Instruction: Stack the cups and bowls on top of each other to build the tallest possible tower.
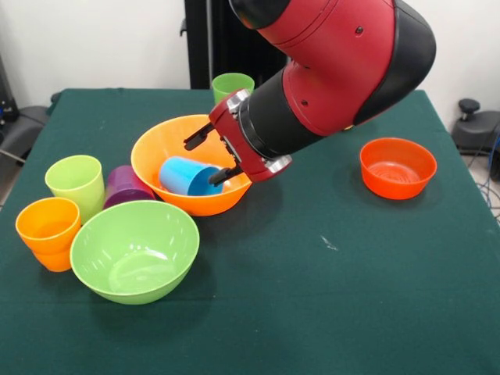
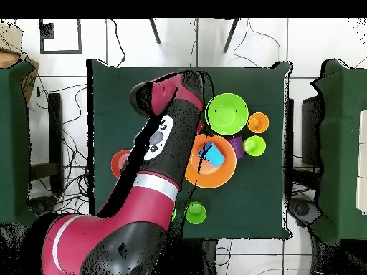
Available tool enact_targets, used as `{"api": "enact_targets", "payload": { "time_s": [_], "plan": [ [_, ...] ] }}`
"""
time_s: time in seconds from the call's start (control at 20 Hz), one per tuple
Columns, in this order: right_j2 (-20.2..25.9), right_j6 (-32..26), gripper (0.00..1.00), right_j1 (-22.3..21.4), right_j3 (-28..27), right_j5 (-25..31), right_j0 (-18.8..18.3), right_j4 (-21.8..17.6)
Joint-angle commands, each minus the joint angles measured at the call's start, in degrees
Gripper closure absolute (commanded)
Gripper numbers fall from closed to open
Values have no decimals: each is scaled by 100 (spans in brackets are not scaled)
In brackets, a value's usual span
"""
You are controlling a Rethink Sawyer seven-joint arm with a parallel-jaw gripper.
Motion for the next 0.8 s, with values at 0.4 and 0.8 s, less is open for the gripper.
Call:
{"api": "enact_targets", "payload": {
  "time_s": [0.4,0.8],
  "plan": [
    [410,-540,0,214,432,217,16,-407],
    [410,-410,0,189,553,126,60,-399]
  ]
}}
